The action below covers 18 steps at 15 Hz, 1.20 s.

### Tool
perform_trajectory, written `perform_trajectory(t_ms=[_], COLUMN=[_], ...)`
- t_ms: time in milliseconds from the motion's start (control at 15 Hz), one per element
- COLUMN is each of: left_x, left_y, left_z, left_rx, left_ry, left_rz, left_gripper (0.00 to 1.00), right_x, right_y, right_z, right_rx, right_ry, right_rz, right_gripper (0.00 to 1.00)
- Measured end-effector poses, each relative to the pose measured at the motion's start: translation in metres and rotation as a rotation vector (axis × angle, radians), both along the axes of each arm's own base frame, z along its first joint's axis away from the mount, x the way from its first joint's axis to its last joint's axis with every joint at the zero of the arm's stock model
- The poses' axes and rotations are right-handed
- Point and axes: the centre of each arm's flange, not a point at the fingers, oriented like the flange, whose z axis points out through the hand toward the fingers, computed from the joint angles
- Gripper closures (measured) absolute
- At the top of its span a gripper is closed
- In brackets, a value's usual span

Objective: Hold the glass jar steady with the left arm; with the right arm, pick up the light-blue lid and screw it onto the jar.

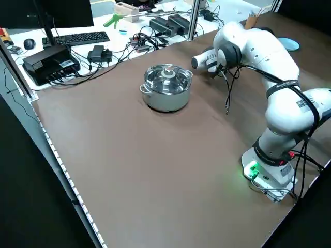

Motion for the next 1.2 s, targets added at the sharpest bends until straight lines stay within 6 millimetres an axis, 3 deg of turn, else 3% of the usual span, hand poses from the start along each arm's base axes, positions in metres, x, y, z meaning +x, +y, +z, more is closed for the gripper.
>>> perform_trajectory(t_ms=[733,1200], left_x=[0.0,0.001], left_y=[0.0,0.002], left_z=[0.0,0.0], left_rx=[0.0,0.0], left_ry=[0.0,0.0], left_rz=[0.0,0.003], left_gripper=[0.05,0.05], right_x=[-0.001,-0.003], right_y=[-0.001,-0.002], right_z=[0.0,0.01], right_rx=[-0.001,-0.001], right_ry=[0.002,-0.017], right_rz=[0.003,0.003], right_gripper=[0.0,0.0])
